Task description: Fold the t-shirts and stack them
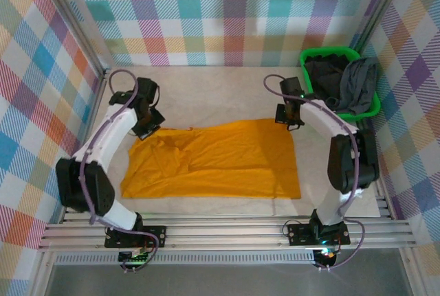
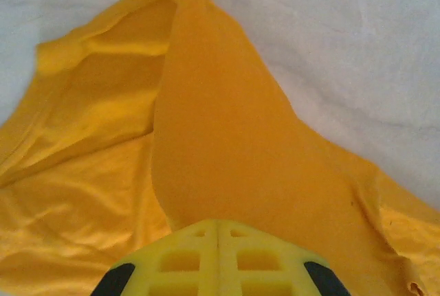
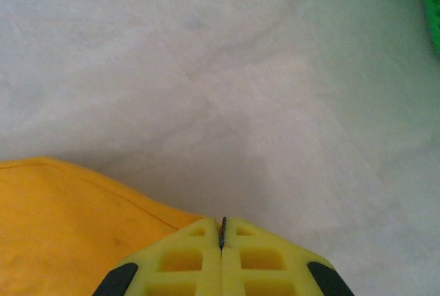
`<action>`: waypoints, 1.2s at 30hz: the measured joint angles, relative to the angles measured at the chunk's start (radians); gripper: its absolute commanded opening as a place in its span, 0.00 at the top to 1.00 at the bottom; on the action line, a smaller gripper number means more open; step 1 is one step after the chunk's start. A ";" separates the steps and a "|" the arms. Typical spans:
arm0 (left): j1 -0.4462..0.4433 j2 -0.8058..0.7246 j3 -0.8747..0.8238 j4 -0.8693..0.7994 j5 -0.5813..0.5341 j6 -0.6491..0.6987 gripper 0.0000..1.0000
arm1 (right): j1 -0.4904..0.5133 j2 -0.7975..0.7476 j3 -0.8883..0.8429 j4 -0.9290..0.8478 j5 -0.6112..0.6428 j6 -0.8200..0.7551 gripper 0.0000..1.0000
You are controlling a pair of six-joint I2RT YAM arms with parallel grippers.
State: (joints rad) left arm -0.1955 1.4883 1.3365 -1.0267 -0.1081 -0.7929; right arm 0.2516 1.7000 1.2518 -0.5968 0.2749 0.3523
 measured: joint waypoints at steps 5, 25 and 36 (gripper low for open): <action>0.000 -0.182 -0.100 -0.050 -0.039 -0.027 1.00 | -0.004 -0.124 -0.153 0.005 0.009 0.009 1.00; 0.000 -0.400 -0.431 -0.122 -0.071 -0.029 1.00 | -0.002 -0.327 -0.400 -0.087 -0.068 0.084 0.95; -0.010 -0.413 -0.512 -0.112 -0.033 -0.029 1.00 | 0.004 -0.294 -0.400 -0.115 -0.086 0.119 0.77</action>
State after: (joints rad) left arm -0.2050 1.0756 0.8246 -1.1385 -0.1410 -0.8223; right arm 0.2554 1.4055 0.8516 -0.7120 0.1890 0.4709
